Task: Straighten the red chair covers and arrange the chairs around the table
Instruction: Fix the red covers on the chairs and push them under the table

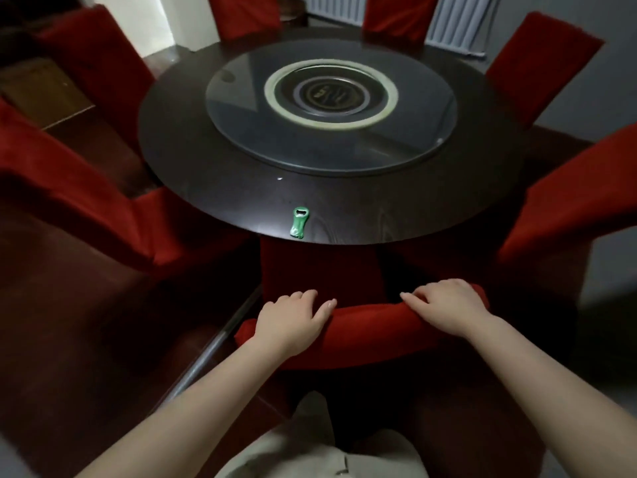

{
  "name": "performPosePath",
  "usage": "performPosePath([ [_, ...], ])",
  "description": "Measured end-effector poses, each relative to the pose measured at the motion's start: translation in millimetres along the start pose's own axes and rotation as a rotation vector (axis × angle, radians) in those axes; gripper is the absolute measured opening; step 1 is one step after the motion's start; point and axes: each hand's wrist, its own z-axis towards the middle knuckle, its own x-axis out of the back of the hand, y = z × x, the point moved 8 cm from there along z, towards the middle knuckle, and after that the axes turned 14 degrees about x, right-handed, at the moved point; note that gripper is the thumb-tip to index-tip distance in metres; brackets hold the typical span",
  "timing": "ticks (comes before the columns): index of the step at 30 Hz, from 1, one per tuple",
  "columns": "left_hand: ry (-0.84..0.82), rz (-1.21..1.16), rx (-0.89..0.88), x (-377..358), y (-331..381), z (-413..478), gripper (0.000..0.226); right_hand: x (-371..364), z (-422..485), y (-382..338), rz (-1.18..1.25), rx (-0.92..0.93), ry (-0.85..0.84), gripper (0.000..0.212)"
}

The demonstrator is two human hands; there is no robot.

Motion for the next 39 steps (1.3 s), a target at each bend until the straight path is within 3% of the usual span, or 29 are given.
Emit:
performPosePath([
  [4,0.273,0.091,0.084,12.7,-11.4,-25.3,0.074,1.3,3.5,-6.1,-0.060,0.063,0.073,0.064],
  [12,0.468,0.064,0.121,19.0,-21.2,-44.3,0.055,4.9,-9.2,-18.9,-0.107,0.064,0.238,0.056],
  [17,0.576,0.013,0.030,23.0,-26.3,-44.3,0.049,-2.8,-14.3,-23.7,-0.125,0.024,0.251,0.061],
  [20,0.655,0.023,-0.036,32.9,-42.1,-37.1,0.045,0.9,-15.3,-39.9,-0.114,0.027,0.362,0.061],
  [22,0.671,0.013,-0.029,50.3,-61.4,-19.8,0.045,16.0,0.1,-56.5,-0.098,0.043,0.455,0.061],
  [26,0.662,0.035,-0.013,81.3,-95.1,21.3,0.051,38.0,46.4,-85.2,-0.097,0.023,0.432,0.057],
  [29,0.618,0.064,-0.036,84.3,-108.6,37.6,0.051,43.9,48.9,-99.0,-0.073,0.016,0.537,0.048],
  [34,0.631,0.046,-0.095,79.6,-104.0,27.6,0.049,43.5,39.1,-99.5,-0.104,0.004,0.627,0.051],
  [39,0.534,0.028,-0.110,52.0,-73.0,-0.9,0.046,19.9,4.0,-74.1,-0.127,-0.043,0.632,0.048],
])
